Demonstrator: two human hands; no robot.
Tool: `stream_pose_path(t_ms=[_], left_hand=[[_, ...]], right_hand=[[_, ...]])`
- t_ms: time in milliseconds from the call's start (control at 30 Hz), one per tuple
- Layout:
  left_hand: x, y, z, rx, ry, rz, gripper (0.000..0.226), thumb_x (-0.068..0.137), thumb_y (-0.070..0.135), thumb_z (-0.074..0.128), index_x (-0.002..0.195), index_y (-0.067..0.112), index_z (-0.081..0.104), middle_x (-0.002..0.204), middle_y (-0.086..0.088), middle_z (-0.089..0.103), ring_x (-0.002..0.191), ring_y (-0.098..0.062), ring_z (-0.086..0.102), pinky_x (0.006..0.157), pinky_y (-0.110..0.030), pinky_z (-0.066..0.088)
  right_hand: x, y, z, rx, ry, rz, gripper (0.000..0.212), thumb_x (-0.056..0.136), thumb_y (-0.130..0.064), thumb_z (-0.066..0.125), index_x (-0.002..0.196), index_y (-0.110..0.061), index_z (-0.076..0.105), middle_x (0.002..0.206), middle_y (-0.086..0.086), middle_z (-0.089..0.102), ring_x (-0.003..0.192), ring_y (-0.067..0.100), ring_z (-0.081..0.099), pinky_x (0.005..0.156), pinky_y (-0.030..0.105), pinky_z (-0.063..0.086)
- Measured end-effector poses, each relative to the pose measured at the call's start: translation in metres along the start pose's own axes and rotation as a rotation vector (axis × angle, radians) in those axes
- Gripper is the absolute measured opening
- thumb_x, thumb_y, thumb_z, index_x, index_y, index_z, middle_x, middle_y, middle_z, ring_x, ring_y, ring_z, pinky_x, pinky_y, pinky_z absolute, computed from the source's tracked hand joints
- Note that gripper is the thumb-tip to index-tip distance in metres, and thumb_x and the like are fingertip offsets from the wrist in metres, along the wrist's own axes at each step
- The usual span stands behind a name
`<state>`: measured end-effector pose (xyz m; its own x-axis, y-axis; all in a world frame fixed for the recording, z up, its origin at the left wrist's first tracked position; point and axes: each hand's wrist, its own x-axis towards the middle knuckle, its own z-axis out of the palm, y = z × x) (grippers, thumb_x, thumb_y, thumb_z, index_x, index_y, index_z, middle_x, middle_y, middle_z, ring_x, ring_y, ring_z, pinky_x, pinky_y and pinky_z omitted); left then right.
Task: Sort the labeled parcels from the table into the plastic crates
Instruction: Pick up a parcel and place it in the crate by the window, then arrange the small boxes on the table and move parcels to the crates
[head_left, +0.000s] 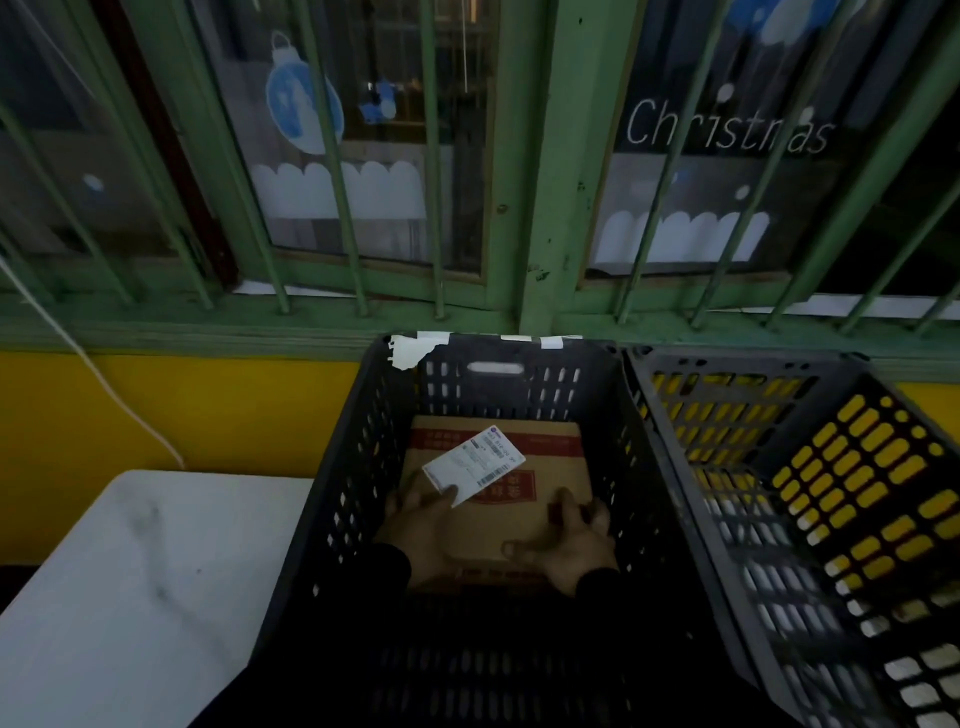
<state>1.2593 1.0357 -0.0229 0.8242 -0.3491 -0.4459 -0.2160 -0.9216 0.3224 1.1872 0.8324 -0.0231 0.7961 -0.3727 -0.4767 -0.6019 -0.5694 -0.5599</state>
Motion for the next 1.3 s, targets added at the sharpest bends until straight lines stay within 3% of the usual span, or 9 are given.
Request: stream_pose_path(t_ms=[133,300,467,600,700,867,1033,1167,1300], left_hand=[[0.008,0.000,0.001,0.043,0.010,-0.012,0.101,0.080,0.051,0.071,0.154,0.041,0.002,0.162,-0.004,-0.018,0.146,-0.039,-0.019,0.121,-0.046,0.011],[0.010,0.001,0.009,0.090,0.109,-0.005,0.090,0.086,0.053,0.062,0.155,0.039,0.006,0.163,-0.005,-0.015,0.148,-0.036,-0.015,0.121,-0.043,0.014],[0.009,0.005,0.010,0.164,0.097,-0.025,0.087,0.090,0.057,0.054,0.155,0.036,0.000,0.163,-0.007,-0.015,0.148,-0.037,-0.013,0.120,-0.045,0.015],[0.004,0.009,0.001,0.195,0.049,-0.055,0.089,0.089,0.051,0.058,0.156,0.029,0.004,0.163,-0.010,-0.007,0.149,-0.036,-0.007,0.119,-0.046,0.015],[-0.005,0.016,-0.018,0.155,0.097,-0.011,0.078,0.092,0.046,0.052,0.156,0.022,0.013,0.162,-0.010,0.012,0.148,-0.034,0.008,0.118,-0.042,0.022],[-0.034,0.040,-0.072,-0.112,0.262,0.176,0.059,0.097,0.038,0.051,0.150,0.020,0.033,0.150,-0.008,0.043,0.132,-0.028,0.044,0.105,-0.036,0.040],[-0.092,0.082,-0.122,-0.473,0.392,0.335,0.054,0.103,0.038,0.045,0.152,0.020,0.031,0.155,0.001,0.036,0.140,-0.019,0.038,0.110,-0.035,0.034],[-0.132,0.134,-0.132,-0.839,0.344,0.498,0.047,0.103,0.035,0.047,0.147,0.020,0.041,0.147,0.006,0.045,0.132,-0.013,0.046,0.099,-0.023,0.035],[-0.165,0.197,-0.122,-1.008,0.284,0.625,0.036,0.102,0.033,0.047,0.135,0.021,0.054,0.140,-0.001,0.055,0.129,-0.016,0.050,0.112,-0.034,0.036]], right_hand=[[0.007,0.001,0.004,-0.046,0.032,-0.024,0.110,0.072,-0.070,0.069,0.156,-0.037,0.006,0.162,-0.002,-0.020,0.150,0.031,0.000,0.122,0.041,0.018],[0.015,0.002,0.004,-0.160,0.109,-0.096,0.092,0.082,-0.070,0.057,0.156,-0.032,0.018,0.163,0.001,-0.014,0.150,0.032,0.000,0.122,0.041,0.016],[0.014,-0.003,0.012,-0.326,0.268,-0.120,0.070,0.089,-0.068,0.044,0.148,-0.030,0.037,0.156,0.005,0.017,0.143,0.032,0.021,0.117,0.043,0.026],[0.009,-0.007,0.007,-0.410,0.159,-0.106,0.066,0.097,-0.063,0.031,0.153,-0.027,0.028,0.160,0.008,0.015,0.147,0.034,0.015,0.120,0.043,0.017],[0.001,-0.014,-0.007,-0.327,0.150,-0.116,0.058,0.100,-0.056,0.034,0.148,-0.023,0.040,0.156,0.012,0.024,0.142,0.033,0.028,0.118,0.035,0.025],[-0.036,-0.044,-0.036,-0.130,0.165,-0.194,0.047,0.103,-0.041,0.040,0.140,-0.012,0.049,0.151,0.016,0.032,0.134,0.032,0.042,0.109,0.029,0.033],[-0.092,-0.061,-0.088,0.076,0.361,-0.388,0.044,0.103,-0.039,0.043,0.137,-0.014,0.053,0.142,0.013,0.047,0.128,0.027,0.048,0.100,0.025,0.035],[-0.151,-0.040,-0.137,0.297,0.516,-0.443,0.040,0.102,-0.043,0.046,0.132,-0.019,0.057,0.130,0.005,0.054,0.114,0.017,0.054,0.093,0.024,0.038],[-0.214,0.007,-0.179,0.499,0.648,-0.469,0.032,0.101,-0.039,0.050,0.125,-0.021,0.061,0.122,0.000,0.060,0.113,0.015,0.057,0.092,0.028,0.044]])
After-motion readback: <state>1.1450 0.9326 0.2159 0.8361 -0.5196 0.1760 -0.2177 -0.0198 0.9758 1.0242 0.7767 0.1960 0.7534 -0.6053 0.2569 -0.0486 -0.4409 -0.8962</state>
